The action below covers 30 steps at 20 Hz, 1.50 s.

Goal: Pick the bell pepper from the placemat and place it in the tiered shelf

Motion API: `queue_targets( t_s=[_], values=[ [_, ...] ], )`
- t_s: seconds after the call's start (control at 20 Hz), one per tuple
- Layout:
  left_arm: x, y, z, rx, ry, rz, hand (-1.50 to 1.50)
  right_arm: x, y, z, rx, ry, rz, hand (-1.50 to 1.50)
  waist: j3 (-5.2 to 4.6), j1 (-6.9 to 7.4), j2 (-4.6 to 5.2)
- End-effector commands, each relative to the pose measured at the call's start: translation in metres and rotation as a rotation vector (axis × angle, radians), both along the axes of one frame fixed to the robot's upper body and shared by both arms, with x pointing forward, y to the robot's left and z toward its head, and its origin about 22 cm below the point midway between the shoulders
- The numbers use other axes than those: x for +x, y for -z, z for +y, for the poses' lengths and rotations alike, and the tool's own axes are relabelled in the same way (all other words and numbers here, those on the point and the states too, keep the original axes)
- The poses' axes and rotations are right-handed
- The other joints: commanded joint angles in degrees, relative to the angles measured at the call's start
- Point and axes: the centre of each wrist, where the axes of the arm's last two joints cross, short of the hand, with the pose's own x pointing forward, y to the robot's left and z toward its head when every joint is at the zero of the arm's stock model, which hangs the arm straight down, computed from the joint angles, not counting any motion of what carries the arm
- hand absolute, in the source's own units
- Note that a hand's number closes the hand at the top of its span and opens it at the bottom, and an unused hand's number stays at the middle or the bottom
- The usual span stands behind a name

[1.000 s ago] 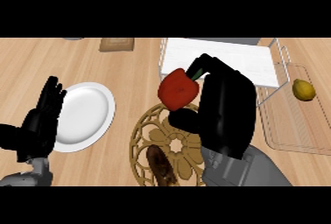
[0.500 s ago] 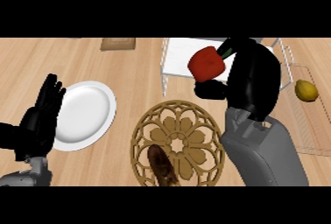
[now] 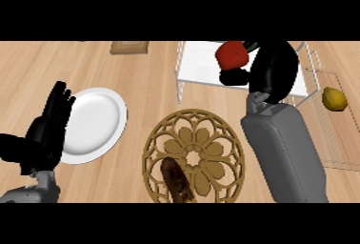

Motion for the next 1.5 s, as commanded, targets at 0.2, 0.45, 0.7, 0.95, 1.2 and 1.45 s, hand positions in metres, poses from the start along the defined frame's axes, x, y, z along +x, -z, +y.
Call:
queue_targets(
  t_s=[0.2,0.45,0.7,0.95,1.2,1.45],
  values=[
    [0.0,-0.003,-0.006,0.02,0.001,-0.008,0.0,0.048,0.01,-0.024,0.022,-0.007,-0.027,1.5,0.0,0.16,0.04],
    [-0.003,-0.017,-0.018,0.007,0.003,0.004,0.0,0.05,0.031,-0.024,0.133,0.076,-0.08,1.5,0.04,0.28,0.0],
    [-0.005,0.001,-0.014,0.014,-0.01,-0.01,0.0,0.072,0.033,-0.055,0.191,-0.004,0.0,-1.5,0.02,0.19,0.03],
    [-0.003,-0.012,-0.013,0.002,0.0,-0.002,0.0,0.079,0.033,-0.036,0.216,-0.045,-0.043,-1.5,0.01,0.24,0.02],
    [0.006,-0.008,-0.007,0.007,-0.016,-0.006,0.0,0.075,0.027,-0.03,0.247,-0.079,-0.146,-1.5,0.01,0.06,-0.01],
    [-0.014,-0.004,-0.01,0.018,-0.018,-0.017,0.0,0.057,0.009,-0.053,0.339,-0.05,-0.26,-1.5,0.0,-0.33,-0.28]
  ],
)
